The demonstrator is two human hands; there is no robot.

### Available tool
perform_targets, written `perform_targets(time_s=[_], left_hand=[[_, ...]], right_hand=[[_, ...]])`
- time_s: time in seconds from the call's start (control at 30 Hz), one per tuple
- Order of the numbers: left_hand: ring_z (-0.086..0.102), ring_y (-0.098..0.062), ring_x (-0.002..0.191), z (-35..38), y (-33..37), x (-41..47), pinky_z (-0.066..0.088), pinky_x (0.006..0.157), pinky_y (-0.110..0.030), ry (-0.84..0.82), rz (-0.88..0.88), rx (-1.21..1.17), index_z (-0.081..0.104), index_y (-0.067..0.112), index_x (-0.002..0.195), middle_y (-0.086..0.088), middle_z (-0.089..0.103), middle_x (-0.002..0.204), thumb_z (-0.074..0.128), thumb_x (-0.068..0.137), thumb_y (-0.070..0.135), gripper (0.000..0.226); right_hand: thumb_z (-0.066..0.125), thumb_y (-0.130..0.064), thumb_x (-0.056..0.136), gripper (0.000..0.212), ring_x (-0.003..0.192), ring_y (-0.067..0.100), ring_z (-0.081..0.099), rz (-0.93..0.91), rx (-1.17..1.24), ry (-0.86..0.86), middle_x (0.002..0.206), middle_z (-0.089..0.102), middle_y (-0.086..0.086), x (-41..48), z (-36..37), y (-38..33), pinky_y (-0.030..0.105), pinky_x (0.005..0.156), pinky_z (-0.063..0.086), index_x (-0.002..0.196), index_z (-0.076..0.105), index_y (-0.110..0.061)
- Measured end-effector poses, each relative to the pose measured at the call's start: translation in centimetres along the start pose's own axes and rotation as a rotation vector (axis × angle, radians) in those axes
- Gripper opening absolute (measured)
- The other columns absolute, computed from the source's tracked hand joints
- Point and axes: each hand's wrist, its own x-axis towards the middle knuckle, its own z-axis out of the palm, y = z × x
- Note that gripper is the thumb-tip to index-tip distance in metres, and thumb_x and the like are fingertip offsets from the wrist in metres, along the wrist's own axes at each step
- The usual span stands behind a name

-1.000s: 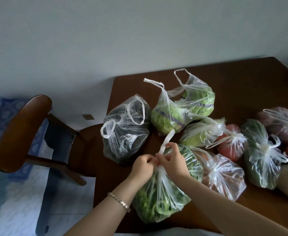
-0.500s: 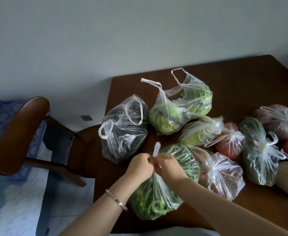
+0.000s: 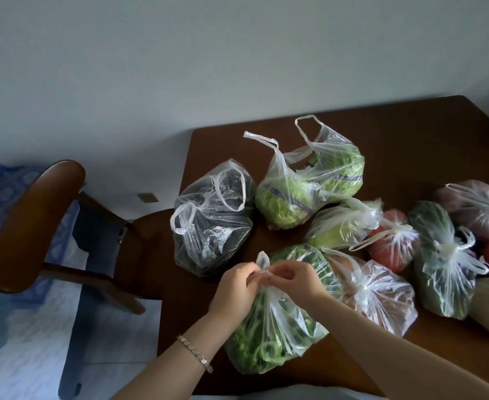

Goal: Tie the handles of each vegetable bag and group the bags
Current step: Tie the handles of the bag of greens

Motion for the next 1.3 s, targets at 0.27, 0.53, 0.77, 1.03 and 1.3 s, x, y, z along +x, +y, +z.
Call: perform_targets(time_s=[0.27,0.53,0.77,1.03,1.3], left_hand=[[0.06,-0.013,0.083,0.6,0.3,0.2,0.045,0.066,-0.016,-0.128,-0.312,-0.221,0.065,0.017,0.09,0.002,0.064,0.086,0.054,0.092,0.024,0.013],[0.054,-0.003,0.046,0.3,1.2,0.8,0.037,0.04,-0.009,-0.133,-0.613,-0.45,0.067,-0.002,0.097,-0.002,0.059,0.064,0.054,0.092,0.013,0.021],[0.059,-0.017,0.07,0.9,0.5,1.1,0.046,0.072,-0.03,-0.077,-0.496,-0.247,0.071,0.01,0.071,-0.002,0.065,0.067,0.06,0.088,0.018,0.021],[0.061,-0.017,0.072,0.8,-0.7,1.5,0.047,0.067,-0.027,-0.113,-0.496,-0.132,0.071,0.009,0.073,-0.002,0.067,0.072,0.057,0.09,0.022,0.025],[0.052,-0.029,0.103,-5.6,0.2,4.5,0.048,0.084,-0.032,0.596,-0.452,-0.181,0.049,0.0,0.111,-0.015,0.051,0.111,0.065,0.077,0.01,0.039]], right_hand=[[0.068,0.005,0.074,0.031,0.063,0.017,0.049,0.086,0.062,-0.269,0.077,0.067,0.007,0.2,-1.8,0.5,0.025,0.064,0.043,0.074,0.075,-0.025],[0.057,-0.038,0.076,0.018,0.07,0.015,0.062,-0.661,-0.913,-0.02,0.076,0.064,-0.006,0.4,-1.0,0.6,0.024,0.054,0.052,0.071,0.07,-0.026],[0.033,-0.045,0.082,0.041,0.091,0.01,0.033,-0.584,-0.767,-0.257,0.094,0.045,-0.005,-0.3,-1.1,0.5,0.02,0.082,0.026,0.098,0.063,-0.021],[0.057,-0.024,0.088,0.012,0.085,-0.005,0.037,-0.329,-0.594,-0.274,0.082,0.042,-0.022,-0.5,-1.4,1.9,0.016,0.079,0.032,0.087,0.066,-0.016],[0.059,-0.04,0.084,0.047,0.089,0.014,0.054,-0.141,-0.708,0.028,0.098,0.055,-0.001,3.9,-0.8,-7.3,0.029,0.08,0.047,0.123,0.05,-0.014]])
